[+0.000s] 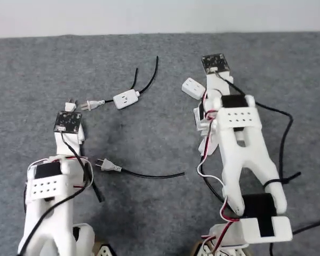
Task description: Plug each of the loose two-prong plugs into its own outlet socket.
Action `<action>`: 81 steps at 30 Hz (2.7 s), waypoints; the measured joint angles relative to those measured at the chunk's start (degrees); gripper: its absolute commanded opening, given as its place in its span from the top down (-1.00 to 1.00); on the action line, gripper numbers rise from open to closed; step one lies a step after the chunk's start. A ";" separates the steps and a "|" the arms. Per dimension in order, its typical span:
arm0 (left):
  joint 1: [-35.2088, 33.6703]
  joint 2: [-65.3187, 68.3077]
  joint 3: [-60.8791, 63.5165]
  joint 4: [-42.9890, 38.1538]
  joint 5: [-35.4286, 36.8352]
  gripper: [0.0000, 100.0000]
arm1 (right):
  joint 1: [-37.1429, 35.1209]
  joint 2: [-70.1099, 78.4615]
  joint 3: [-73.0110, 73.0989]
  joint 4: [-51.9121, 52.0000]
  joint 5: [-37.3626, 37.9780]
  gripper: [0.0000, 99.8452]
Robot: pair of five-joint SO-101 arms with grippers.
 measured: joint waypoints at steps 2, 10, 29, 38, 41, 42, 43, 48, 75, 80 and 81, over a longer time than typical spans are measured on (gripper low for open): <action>-0.18 2.64 0.00 -0.53 -0.35 0.97 | 0.18 0.00 4.04 -5.98 -0.09 0.98; 0.09 8.88 -1.93 -0.70 -2.29 0.97 | 2.02 -0.09 17.49 -24.88 4.84 0.98; 3.08 9.05 -2.02 -2.37 -2.46 0.97 | 31.21 -17.85 38.59 -32.79 17.14 0.98; 4.66 9.05 -2.02 -2.37 -2.81 0.97 | 42.46 -17.93 38.95 -21.45 24.79 0.98; 4.48 9.05 -2.02 -2.37 -2.81 0.97 | 43.87 -17.93 38.95 -17.85 27.52 0.85; 4.48 9.05 -2.02 -2.37 -2.81 0.97 | 44.40 -17.76 38.95 -17.58 28.31 0.79; 4.48 9.05 -2.02 -2.37 -2.81 0.97 | 44.84 -17.14 38.95 -17.58 28.84 0.74; 4.48 9.05 -2.02 -2.37 -2.81 0.97 | 46.42 -10.37 36.48 -17.05 29.54 0.78; 7.21 11.16 -2.37 -1.14 -5.01 0.97 | 44.04 0.97 19.60 -3.60 29.71 0.98; 13.80 23.65 -10.99 0.97 -1.41 0.97 | 41.05 -9.05 14.42 5.45 26.73 0.98; 14.86 27.16 -14.15 2.20 -1.41 0.97 | 39.74 -11.96 13.71 7.21 26.02 0.98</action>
